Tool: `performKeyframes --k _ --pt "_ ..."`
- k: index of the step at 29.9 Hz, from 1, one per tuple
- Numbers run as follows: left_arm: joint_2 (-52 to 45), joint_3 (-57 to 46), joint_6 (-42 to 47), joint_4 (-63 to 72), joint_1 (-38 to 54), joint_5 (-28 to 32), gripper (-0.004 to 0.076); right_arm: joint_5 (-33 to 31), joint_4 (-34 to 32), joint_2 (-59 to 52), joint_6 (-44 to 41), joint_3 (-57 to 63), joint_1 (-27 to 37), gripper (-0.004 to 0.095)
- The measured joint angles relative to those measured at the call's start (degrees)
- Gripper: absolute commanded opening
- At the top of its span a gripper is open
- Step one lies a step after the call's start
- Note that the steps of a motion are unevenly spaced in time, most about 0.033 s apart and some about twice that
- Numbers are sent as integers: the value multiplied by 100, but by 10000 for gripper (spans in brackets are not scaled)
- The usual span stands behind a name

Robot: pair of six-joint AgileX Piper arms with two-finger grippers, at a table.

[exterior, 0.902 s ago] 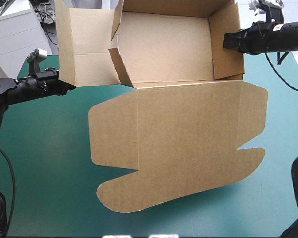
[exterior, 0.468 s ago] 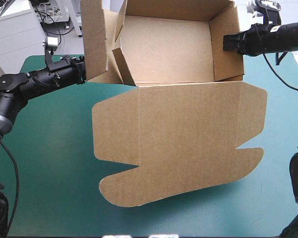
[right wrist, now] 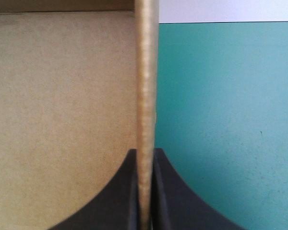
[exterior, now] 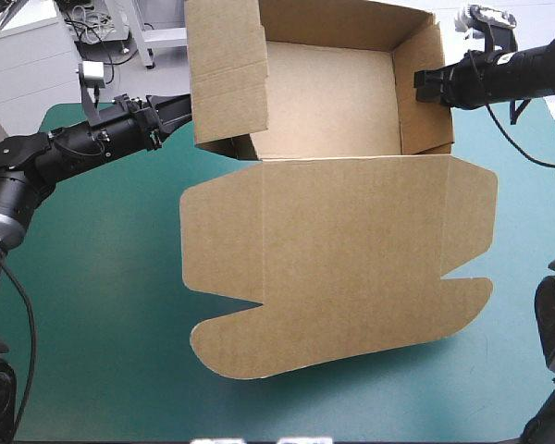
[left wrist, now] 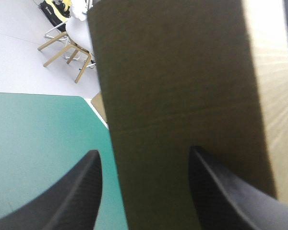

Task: Fold the box

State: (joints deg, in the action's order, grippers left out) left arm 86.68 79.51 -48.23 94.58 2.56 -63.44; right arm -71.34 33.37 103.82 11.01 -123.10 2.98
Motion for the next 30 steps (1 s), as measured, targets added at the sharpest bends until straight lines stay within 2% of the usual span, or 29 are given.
performKeyframes --k 12,18,26,30 --pt "0 539 248 61 -151 -266 404 0 -56 0 0 0 0 -17" --pt "0 555 429 61 -273 -265 485 0 -62 0 0 0 0 -17" --pt "0 586 422 -43 -307 -265 487 0 -75 0 -56 0 -5 -11" --pt "31 831 641 -480 -326 -260 487 0 -374 0 -165 0 -125 -12"
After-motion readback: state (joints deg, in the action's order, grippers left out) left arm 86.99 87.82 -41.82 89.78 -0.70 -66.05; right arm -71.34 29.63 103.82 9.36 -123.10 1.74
